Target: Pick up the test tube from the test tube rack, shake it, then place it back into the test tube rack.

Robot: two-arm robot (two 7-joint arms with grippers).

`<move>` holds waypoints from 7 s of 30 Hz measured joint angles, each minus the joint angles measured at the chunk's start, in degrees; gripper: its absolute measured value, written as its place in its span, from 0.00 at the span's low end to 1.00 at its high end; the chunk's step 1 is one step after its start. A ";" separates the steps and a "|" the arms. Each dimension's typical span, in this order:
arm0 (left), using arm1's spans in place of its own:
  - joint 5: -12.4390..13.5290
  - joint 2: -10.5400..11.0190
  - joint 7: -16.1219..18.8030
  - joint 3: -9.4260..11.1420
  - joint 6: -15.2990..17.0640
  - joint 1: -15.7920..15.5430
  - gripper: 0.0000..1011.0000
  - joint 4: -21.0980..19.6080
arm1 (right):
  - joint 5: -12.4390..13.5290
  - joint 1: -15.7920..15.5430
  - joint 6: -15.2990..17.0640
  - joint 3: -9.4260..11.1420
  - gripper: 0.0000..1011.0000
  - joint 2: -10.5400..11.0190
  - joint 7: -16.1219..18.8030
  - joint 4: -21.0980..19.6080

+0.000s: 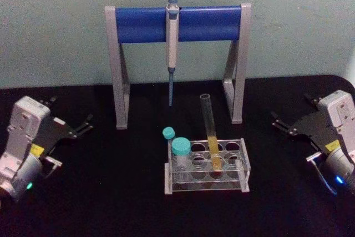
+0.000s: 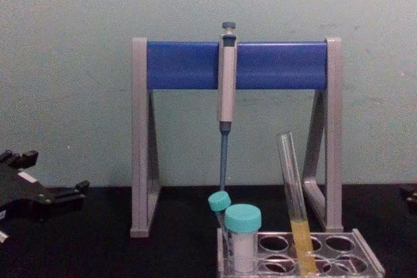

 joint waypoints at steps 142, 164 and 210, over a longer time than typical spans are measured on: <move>0.00 0.00 0.00 0.00 0.00 0.00 0.99 0.00 | 9.45 5.90 12.55 0.78 0.99 -10.11 28.29 -2.30; 0.00 0.00 0.00 0.00 0.00 0.00 0.99 0.00 | 9.38 5.90 12.47 0.71 0.60 -10.04 28.27 -2.29; 0.00 0.00 0.00 0.00 0.00 0.00 0.99 0.00 | 14.33 3.50 9.90 4.12 0.23 -9.22 29.19 -6.24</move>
